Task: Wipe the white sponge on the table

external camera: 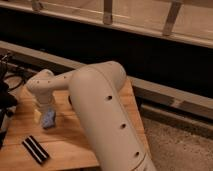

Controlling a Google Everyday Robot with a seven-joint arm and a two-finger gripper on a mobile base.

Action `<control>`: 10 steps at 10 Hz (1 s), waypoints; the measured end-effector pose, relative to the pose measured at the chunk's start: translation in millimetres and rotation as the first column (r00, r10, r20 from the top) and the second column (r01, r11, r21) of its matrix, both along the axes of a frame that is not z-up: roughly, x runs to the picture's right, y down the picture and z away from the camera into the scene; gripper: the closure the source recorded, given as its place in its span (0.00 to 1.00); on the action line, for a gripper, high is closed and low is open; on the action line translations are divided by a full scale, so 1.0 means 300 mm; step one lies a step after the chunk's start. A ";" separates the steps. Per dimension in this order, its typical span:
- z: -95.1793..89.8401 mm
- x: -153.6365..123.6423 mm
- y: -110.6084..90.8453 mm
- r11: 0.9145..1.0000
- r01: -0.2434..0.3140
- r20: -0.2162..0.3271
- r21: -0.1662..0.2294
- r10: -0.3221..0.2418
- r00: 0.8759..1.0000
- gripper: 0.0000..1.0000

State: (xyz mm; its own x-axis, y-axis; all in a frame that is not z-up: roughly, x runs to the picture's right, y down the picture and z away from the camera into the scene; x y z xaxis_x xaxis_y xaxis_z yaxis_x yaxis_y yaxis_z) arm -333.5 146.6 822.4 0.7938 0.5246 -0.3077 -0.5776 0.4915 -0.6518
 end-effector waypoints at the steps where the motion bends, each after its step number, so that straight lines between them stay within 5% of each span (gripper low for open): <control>1: 0.008 -0.013 -0.005 1.000 0.007 -0.003 0.001 -0.007 1.000 0.20; 10: 0.112 -0.055 0.067 1.000 0.014 -0.027 -0.018 -0.015 1.000 0.20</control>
